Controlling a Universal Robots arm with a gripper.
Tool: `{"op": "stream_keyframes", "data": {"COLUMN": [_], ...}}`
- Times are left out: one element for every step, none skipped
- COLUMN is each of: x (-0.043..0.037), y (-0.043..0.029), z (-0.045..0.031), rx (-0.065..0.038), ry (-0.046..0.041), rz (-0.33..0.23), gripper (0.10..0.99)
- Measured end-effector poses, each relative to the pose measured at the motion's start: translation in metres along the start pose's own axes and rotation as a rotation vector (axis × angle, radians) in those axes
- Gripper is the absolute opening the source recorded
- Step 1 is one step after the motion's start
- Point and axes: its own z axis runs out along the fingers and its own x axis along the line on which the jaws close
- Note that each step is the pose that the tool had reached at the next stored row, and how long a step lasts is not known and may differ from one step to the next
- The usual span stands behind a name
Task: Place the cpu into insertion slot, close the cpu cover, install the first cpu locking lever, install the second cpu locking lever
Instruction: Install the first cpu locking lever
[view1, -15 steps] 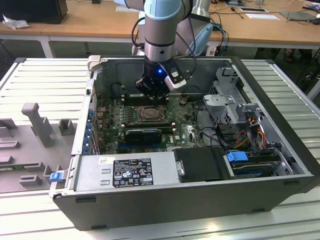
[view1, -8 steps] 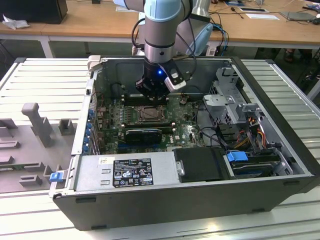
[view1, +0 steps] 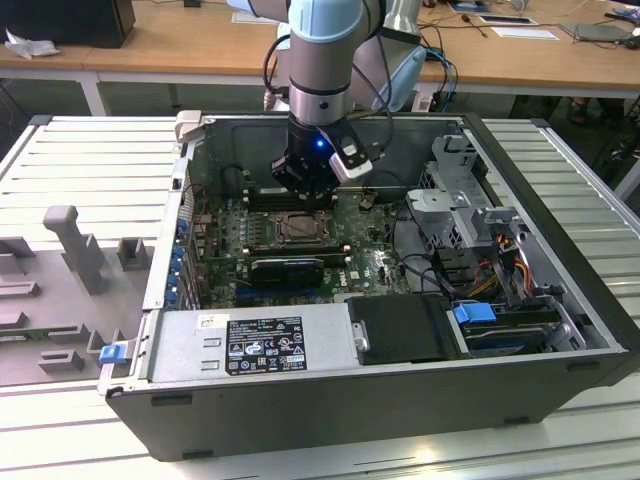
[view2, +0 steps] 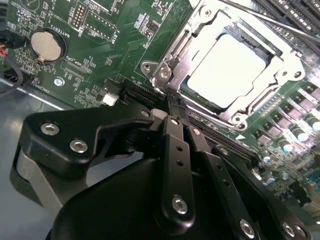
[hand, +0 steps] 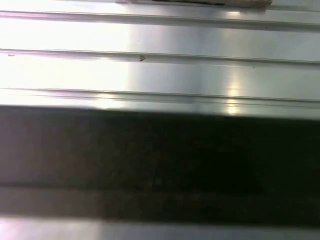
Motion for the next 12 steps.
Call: {"op": "stream_keyframes", "data": {"x": [-0.0001,-0.0001,-0.0001,-0.0001,-0.0001,0.0000,0.0000,0.0001,0.0000,0.0001,0.0001,0.0001], "y": [0.0002,0.0005,0.0007,0.0008,0.0008,-0.0009,-0.0018,-0.0023,-0.0026,-0.0031,-0.0037,-0.0042], "z": [-0.0038,-0.0073,-0.0105,-0.0116,-0.0116,-0.0118,-0.0119,-0.0119,-0.0119,-0.0120,-0.0120,-0.0121], "rx": [0.000,0.001,0.002,0.002,0.003,0.003,0.003,0.003,0.003,0.003,0.003,0.003], "ry": [0.0000,-0.0001,0.0000,-0.0002,-0.0003,-0.0002,-0.0002,-0.0002,-0.0002,-0.0002,-0.0002,-0.0002], "rz": [0.000,0.000,0.000,0.000,0.000,0.001,0.001,0.001,0.001,0.001,0.001,0.001], "gripper": [0.106,0.106,0.106,0.106,0.106,0.106,0.106,0.106,0.106,0.106,0.106,0.106]}}
